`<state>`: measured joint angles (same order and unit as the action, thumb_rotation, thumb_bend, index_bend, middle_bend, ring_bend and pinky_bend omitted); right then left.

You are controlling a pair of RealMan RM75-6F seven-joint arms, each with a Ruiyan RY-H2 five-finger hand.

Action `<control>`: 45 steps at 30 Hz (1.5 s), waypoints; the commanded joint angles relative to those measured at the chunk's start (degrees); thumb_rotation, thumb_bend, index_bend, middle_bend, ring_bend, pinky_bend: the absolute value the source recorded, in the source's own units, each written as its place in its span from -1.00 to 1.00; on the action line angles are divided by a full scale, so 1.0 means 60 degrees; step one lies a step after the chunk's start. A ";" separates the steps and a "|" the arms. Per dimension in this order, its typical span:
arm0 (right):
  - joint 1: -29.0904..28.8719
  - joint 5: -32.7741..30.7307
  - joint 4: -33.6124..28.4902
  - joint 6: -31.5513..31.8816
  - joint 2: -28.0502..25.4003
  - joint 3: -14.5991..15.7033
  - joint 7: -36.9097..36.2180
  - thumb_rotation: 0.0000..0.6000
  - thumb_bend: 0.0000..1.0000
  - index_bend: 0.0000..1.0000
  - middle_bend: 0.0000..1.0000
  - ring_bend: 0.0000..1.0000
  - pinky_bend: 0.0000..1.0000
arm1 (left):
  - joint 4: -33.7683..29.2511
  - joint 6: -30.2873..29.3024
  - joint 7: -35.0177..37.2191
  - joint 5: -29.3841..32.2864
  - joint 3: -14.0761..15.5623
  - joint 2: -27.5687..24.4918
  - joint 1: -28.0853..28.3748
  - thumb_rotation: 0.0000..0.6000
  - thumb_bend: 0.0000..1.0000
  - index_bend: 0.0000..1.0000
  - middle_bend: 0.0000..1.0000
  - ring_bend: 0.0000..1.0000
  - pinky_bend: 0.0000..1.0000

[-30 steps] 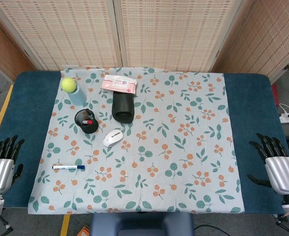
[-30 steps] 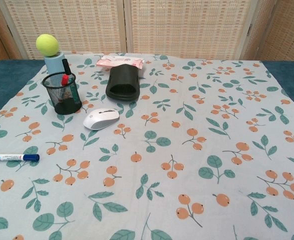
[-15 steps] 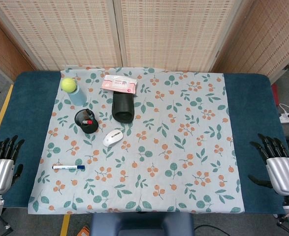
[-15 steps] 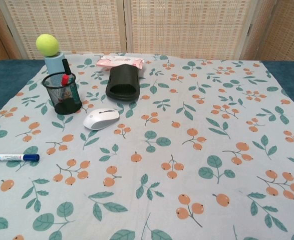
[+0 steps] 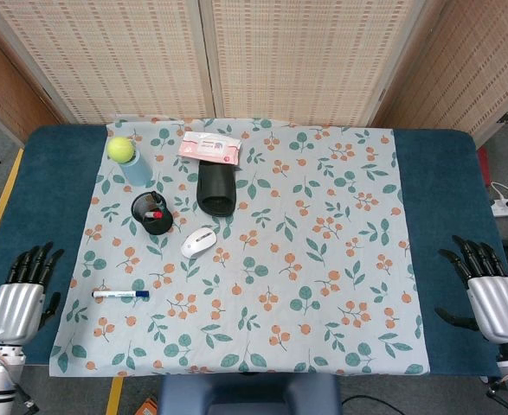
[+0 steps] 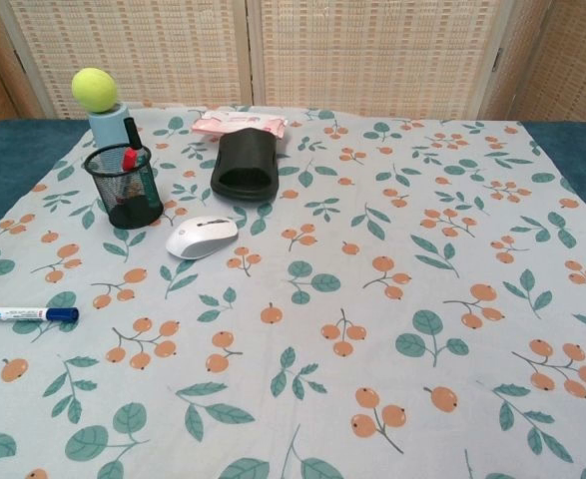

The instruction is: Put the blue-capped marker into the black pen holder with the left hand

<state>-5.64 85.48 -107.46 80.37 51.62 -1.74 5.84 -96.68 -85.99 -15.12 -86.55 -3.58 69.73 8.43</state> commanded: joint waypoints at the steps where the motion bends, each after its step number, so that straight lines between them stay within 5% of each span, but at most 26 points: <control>1: 0.0002 0.0002 0.0012 -0.0006 -0.0017 0.0001 -0.0050 1.00 -1.00 -0.64 -1.00 -0.94 -1.00 | -0.0801 0.0095 -0.0881 -0.0435 0.0277 0.0650 0.0096 1.00 -0.24 -0.79 -0.91 -1.00 -0.82; 11: 0.0020 0.0074 0.0082 0.0001 -0.0106 0.0015 -0.0375 1.00 -1.00 -0.64 -1.00 -0.94 -1.00 | -0.1069 0.1012 -0.2437 -0.0006 0.0432 0.2266 0.0419 1.00 -0.24 -0.74 -0.87 -1.00 -0.82; 16: 0.0022 0.0105 0.0196 -0.0018 -0.0187 0.0014 -0.0754 1.00 -1.00 -0.64 -1.00 -0.94 -1.00 | -0.0136 0.1674 -0.3174 0.1386 -0.0129 0.3339 0.0770 1.00 -0.24 -0.63 -0.77 -1.00 -0.82; 26: -0.0013 0.0055 0.0273 -0.0120 -0.0232 0.0004 -0.0975 1.00 -1.00 -0.64 -1.00 -0.94 -1.00 | 0.1069 0.2060 -0.3438 0.2347 -0.0318 0.4216 0.1069 1.00 -0.24 -0.50 -0.64 -0.98 -0.81; 45: -0.0014 -0.0022 0.0307 -0.0175 -0.0294 -0.0012 -0.1129 1.00 -1.00 -0.63 -1.00 -0.94 -1.00 | 0.2771 0.1673 -0.3826 0.2671 -0.0419 0.5296 0.1266 1.00 -0.24 -0.34 -0.30 -0.87 -0.77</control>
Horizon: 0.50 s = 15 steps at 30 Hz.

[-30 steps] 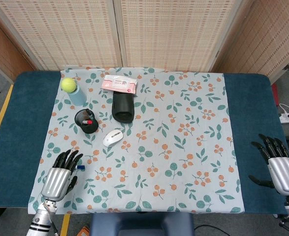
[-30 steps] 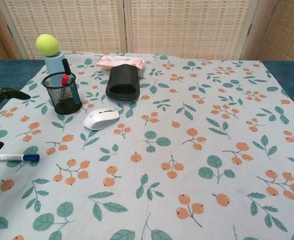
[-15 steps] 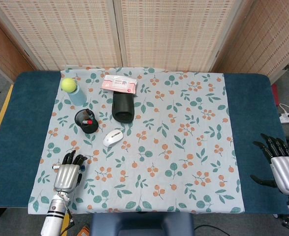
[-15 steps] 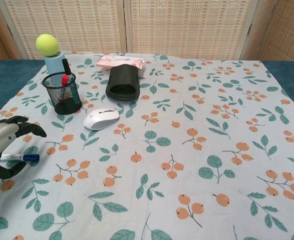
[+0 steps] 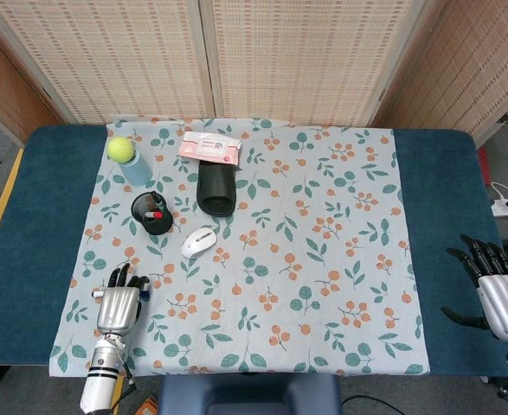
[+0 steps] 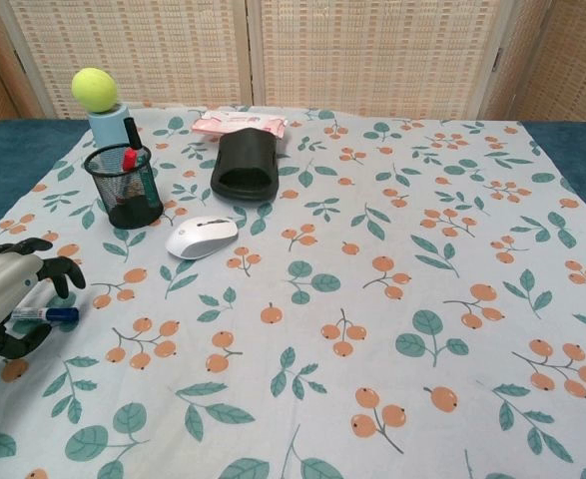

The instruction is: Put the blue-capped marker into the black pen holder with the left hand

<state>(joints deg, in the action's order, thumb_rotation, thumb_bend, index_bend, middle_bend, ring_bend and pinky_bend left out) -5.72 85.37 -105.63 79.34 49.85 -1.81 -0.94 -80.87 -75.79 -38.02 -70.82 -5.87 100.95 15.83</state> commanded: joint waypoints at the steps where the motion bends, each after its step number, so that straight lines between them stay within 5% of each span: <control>1: -0.0001 -0.0011 0.0001 -0.0006 -0.0001 -0.0001 0.0004 1.00 -1.00 -0.63 -1.00 -0.94 -1.00 | 0.0220 -0.0018 0.0011 0.0054 -0.0048 0.0126 0.0053 1.00 -0.23 -0.33 -0.29 -0.86 -0.77; 15: -0.0011 -0.0024 0.0059 -0.0033 -0.0017 -0.0014 -0.0132 1.00 -1.00 -0.62 -1.00 -0.94 -1.00 | 0.0553 -0.0179 -0.0083 0.0154 -0.0040 0.0289 0.0073 1.00 -0.23 -0.15 -0.10 -0.78 -0.75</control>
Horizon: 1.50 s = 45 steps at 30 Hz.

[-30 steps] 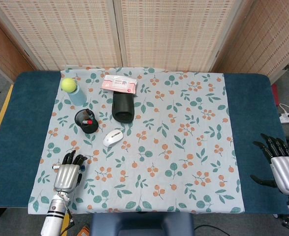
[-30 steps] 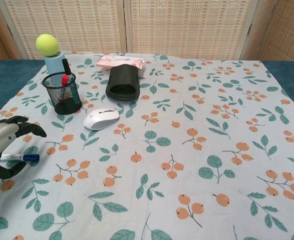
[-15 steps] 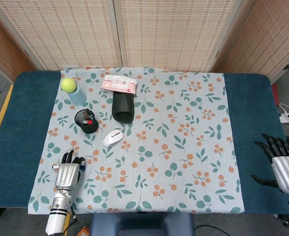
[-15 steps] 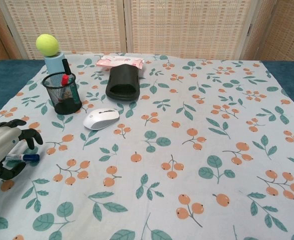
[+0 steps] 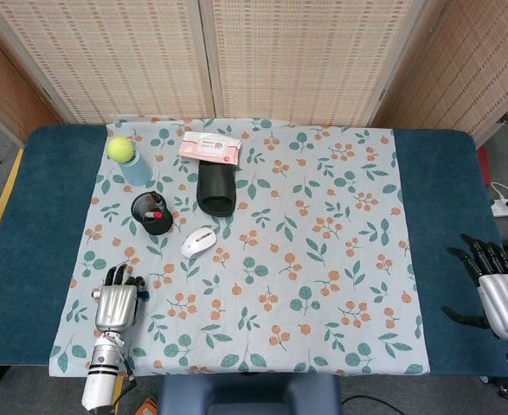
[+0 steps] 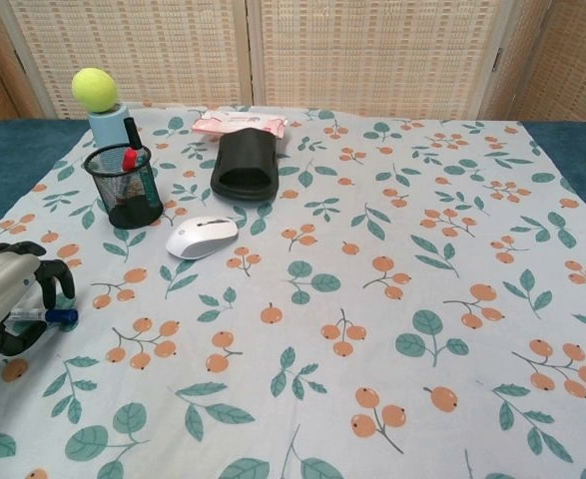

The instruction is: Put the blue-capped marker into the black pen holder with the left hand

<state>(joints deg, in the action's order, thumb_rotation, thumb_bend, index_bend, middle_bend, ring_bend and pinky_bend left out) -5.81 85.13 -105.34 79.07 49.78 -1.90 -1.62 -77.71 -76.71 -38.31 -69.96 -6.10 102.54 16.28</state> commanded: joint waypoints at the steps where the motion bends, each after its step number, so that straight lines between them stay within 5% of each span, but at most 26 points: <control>1: 0.0006 0.0023 0.0015 0.0019 -0.0006 0.0002 -0.0025 1.00 -1.00 -0.62 -1.00 -0.94 -1.00 | 0.0042 -0.0045 -0.0082 0.0032 -0.0007 0.0043 -0.0003 1.00 -0.23 -0.14 -0.09 -0.77 -0.75; 24: 0.0059 0.0097 0.0096 0.0163 -0.0003 -0.0019 -0.0159 1.00 -1.00 -0.61 -1.00 -0.91 -1.00 | 0.0577 -0.0512 -0.0631 -0.0188 0.0008 0.0401 0.0111 1.00 -0.23 0.08 0.19 -0.54 -0.65; 31: 0.0052 0.0105 0.0127 0.0147 -0.0003 -0.0021 -0.0223 1.00 -1.00 -0.61 -1.00 -0.91 -1.00 | -0.0679 -0.1171 -0.0080 -0.1016 -0.0271 -0.0352 0.0212 1.00 -0.23 0.06 0.19 -0.54 -0.64; 37: 0.0074 0.0157 0.0206 0.0216 -0.0023 -0.0033 -0.0432 1.00 -1.00 -0.61 -1.00 -0.91 -1.00 | -0.3397 -0.0304 0.2991 -0.1263 -0.1776 -0.2972 0.0832 1.00 -0.23 0.11 0.21 -0.49 -0.57; 45: 0.0098 0.0198 0.0221 0.0304 0.0002 -0.0048 -0.0367 1.00 -1.00 -0.61 -1.00 -0.91 -1.00 | -0.4180 0.3807 0.8788 0.0900 -0.4626 -0.6751 0.2038 1.00 -0.23 0.15 0.25 -0.42 -0.49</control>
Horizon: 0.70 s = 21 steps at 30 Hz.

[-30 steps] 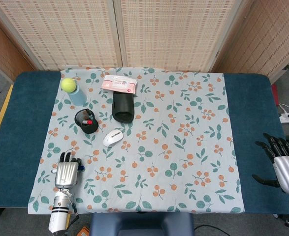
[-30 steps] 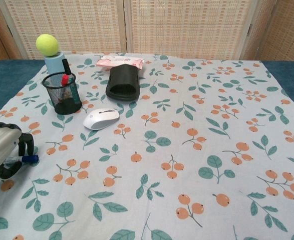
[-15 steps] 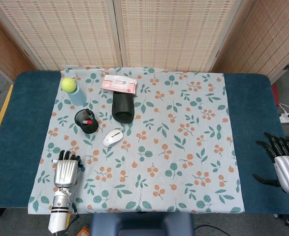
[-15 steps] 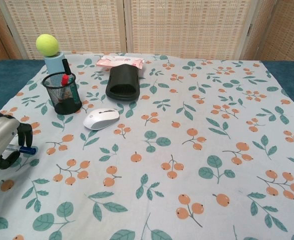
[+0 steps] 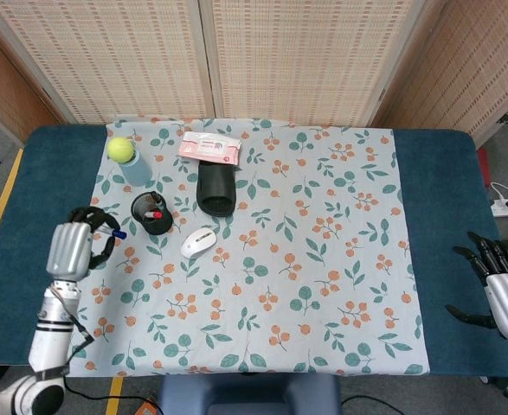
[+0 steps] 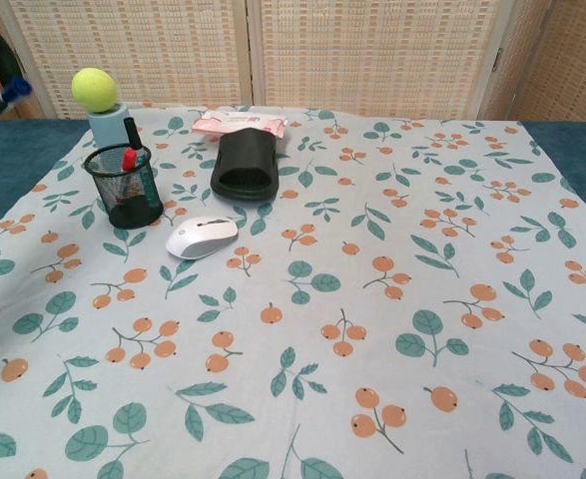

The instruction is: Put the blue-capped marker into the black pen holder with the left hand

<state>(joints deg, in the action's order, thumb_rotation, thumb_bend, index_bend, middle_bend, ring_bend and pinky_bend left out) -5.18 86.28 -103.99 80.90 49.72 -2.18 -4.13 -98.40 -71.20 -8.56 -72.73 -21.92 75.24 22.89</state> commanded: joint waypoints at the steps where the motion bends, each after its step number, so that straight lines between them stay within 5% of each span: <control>1: -0.0007 -0.0004 -0.0009 0.0000 0.0027 -0.0005 0.0104 1.00 -1.00 -0.61 -1.00 -0.91 -1.00 | -0.0541 0.3476 0.4640 0.1505 -0.2201 -0.2448 0.1070 1.00 -0.23 0.15 0.25 -0.42 -0.49; 4: -0.0014 -0.0074 -0.0059 -0.0013 0.0076 -0.0023 0.0277 1.00 -1.00 -0.61 -1.00 -0.91 -1.00 | 0.0639 0.5560 0.7130 0.1551 -0.2628 -0.2886 0.1680 1.00 -0.23 0.16 0.26 -0.42 -0.50; 8: 0.0020 -0.0165 -0.0172 0.0074 0.0133 -0.0062 0.0558 1.00 -1.00 -0.61 -1.00 -0.91 -1.00 | 0.2319 0.7076 0.9037 0.0966 -0.2604 -0.2434 0.2430 1.00 -0.23 0.17 0.27 -0.42 -0.51; 16: 0.0181 -0.0289 -0.0410 0.0398 0.0159 -0.0122 0.1000 1.00 -1.00 -0.61 -1.00 -0.91 -1.00 | 0.5098 0.7797 1.1369 -0.0614 -0.1999 -0.0867 0.3590 1.00 -0.24 0.18 0.27 -0.42 -0.53; 21: 0.0229 -0.0445 -0.0459 0.0450 0.0171 -0.0164 0.1168 1.00 -1.00 -0.61 -1.00 -0.91 -1.00 | 0.6221 0.7577 1.2791 -0.1703 -0.1198 -0.0355 0.4011 1.00 -0.24 0.17 0.27 -0.43 -0.54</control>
<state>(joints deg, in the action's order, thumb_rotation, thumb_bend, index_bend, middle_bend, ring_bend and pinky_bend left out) -3.84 83.82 -106.71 83.65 50.72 -3.09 2.70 -64.54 -25.83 63.17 -78.79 -32.04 70.47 44.37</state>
